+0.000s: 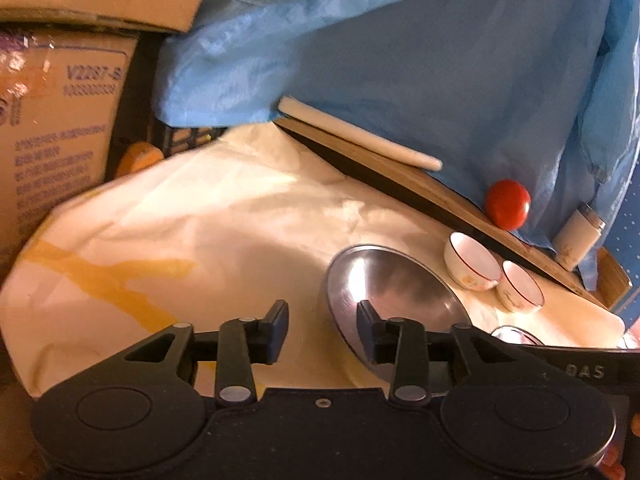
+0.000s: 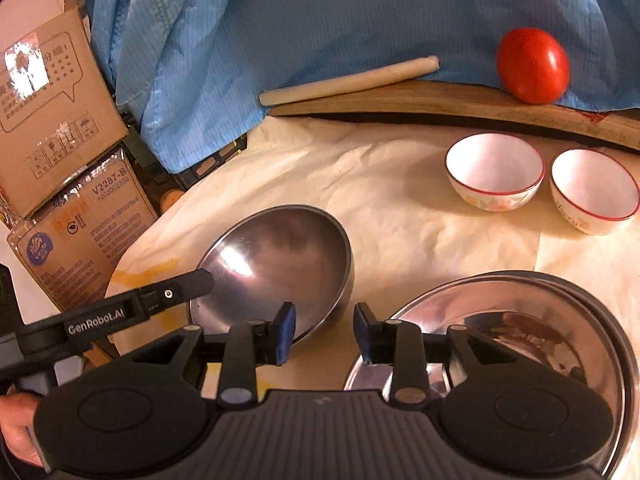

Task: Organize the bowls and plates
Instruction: 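Open both tools to release the steel bowl, then move both tools toward the white red-rimmed bowls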

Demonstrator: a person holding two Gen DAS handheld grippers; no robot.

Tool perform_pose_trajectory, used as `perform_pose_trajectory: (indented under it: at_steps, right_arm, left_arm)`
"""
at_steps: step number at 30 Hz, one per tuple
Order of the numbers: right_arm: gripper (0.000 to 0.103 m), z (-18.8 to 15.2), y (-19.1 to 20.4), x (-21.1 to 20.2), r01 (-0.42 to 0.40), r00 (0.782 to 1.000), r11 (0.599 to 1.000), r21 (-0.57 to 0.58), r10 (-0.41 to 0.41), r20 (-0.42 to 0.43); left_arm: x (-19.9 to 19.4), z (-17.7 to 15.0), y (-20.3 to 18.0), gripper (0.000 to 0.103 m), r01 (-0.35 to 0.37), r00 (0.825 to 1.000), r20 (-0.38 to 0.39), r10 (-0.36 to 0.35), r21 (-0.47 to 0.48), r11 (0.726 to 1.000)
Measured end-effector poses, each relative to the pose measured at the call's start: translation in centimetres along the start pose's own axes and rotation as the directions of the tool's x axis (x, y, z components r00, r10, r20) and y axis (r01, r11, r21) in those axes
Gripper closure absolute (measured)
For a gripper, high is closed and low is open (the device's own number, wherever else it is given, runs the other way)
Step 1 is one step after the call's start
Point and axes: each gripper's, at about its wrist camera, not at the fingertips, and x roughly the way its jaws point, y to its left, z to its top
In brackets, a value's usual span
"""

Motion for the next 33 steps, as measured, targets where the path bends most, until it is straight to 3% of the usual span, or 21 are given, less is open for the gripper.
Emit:
perform_pose_trajectory:
  at_steps: [5, 9, 14, 23, 30, 33]
  right_arm:
    - [0.040, 0.5, -0.9, -1.9, -0.009, 0.997, 1.000, 0.014, 0.008, 0.076]
    - [0.028, 1.2, -2.4, -3.4, 0.015, 0.991, 0.999, 0.041, -0.020, 0.136]
    - [0.012, 1.9, -5.0, -4.9, 0.028, 0.980, 0.994, 0.104, -0.048, 0.193]
    - [0.004, 3.3, -11.1, -4.6, -0.076, 0.968, 0.957, 0.279, 0.004, 0.251]
    - [0.000, 3.6, -14.2, -2.4, -0.173, 0.963, 0.921, 0.348, 0.084, 0.257]
    - [0.000, 3.8, -14.9, -1.3, -0.178, 0.965, 0.914, 0.366, 0.089, 0.247]
  left_arm:
    - [-0.7, 0.9, -0.3, 0.041, -0.014, 0.999, 0.049, 0.014, -0.011, 1.000]
    - [-0.9, 1.9, -1.3, 0.020, -0.010, 0.997, 0.075, 0.010, -0.007, 1.000]
    - [-0.3, 3.3, -2.9, 0.006, 0.009, 0.996, 0.087, -0.008, -0.008, 1.000]
    - [3.2, 5.5, -7.1, 0.001, 0.041, 0.998, 0.052, -0.044, 0.054, 0.998]
    - [8.0, 7.1, -9.0, 0.001, 0.064, 0.996, -0.061, -0.058, 0.103, 0.993]
    - [10.6, 7.8, -9.2, 0.001, 0.060, 0.991, -0.123, -0.046, 0.118, 0.991]
